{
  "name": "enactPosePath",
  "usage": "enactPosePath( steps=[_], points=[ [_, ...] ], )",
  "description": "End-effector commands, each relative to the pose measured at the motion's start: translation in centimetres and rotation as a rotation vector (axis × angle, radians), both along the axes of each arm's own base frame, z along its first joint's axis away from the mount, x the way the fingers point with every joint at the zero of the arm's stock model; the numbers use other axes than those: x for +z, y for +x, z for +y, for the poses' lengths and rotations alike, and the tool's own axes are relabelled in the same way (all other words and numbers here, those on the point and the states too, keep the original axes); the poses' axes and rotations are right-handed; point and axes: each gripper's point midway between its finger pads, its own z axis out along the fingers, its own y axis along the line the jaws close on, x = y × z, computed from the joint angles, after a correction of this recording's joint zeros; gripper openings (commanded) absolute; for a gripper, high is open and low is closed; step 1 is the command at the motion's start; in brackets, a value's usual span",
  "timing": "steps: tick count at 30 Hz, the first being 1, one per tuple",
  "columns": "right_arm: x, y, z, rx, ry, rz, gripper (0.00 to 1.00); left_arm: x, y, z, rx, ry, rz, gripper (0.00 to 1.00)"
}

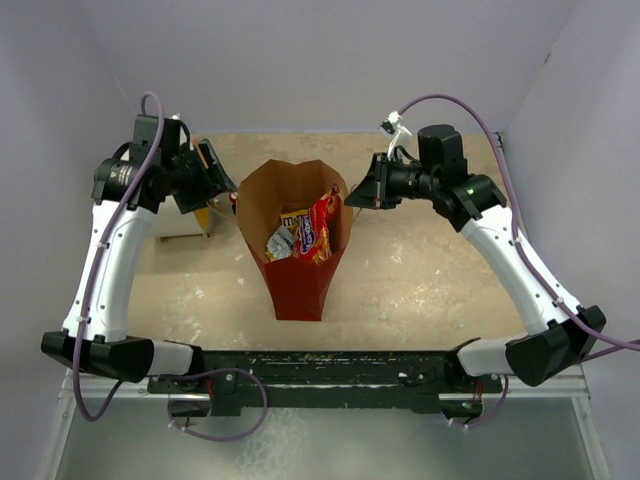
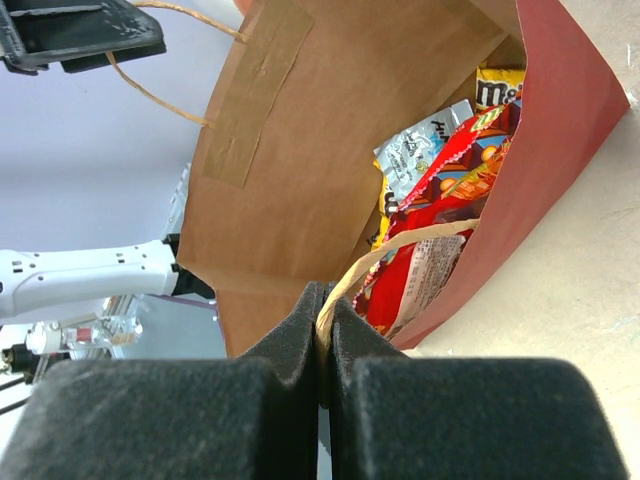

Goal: Take the snacks out of the paper bag
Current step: Adjust the paper bag at the center of the board.

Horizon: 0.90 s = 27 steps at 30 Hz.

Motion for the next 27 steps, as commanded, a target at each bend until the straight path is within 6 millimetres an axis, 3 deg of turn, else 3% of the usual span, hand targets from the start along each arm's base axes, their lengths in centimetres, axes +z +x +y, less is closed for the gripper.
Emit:
enactPosePath(
  steps=[1,7,10,19,23,27],
  points=[
    [2.5,-0.4,0.0,0.003,0.055,-0.084,0.00,0.3,1.2,-0.1,-0.013,-0.002,-0.044,0.59],
    [2.7,-0.1,0.4,-0.003,0.079,-0.080,0.00,0.8,2.2,-0.1,-0.037,0.017,-0.061,0.19],
    [3.2,-0.1,1.1,0.003,0.092,-0.083,0.00,1.9,2.8,0.5,-0.035,0.050,-0.084,0.01],
    [4.0,-1.8,6.5,0.093,0.130,-0.074,0.00,8.5,3.5,3.6,0.021,0.196,-0.260,0.00],
    [3.6,-2.5,7.8,0.114,0.152,-0.051,0.00,10.9,3.5,3.3,-0.026,0.209,-0.356,0.00],
    [1.9,-2.5,7.2,0.073,0.125,-0.025,0.02,10.7,3.6,1.4,-0.133,0.155,-0.387,0.00]
  ],
)
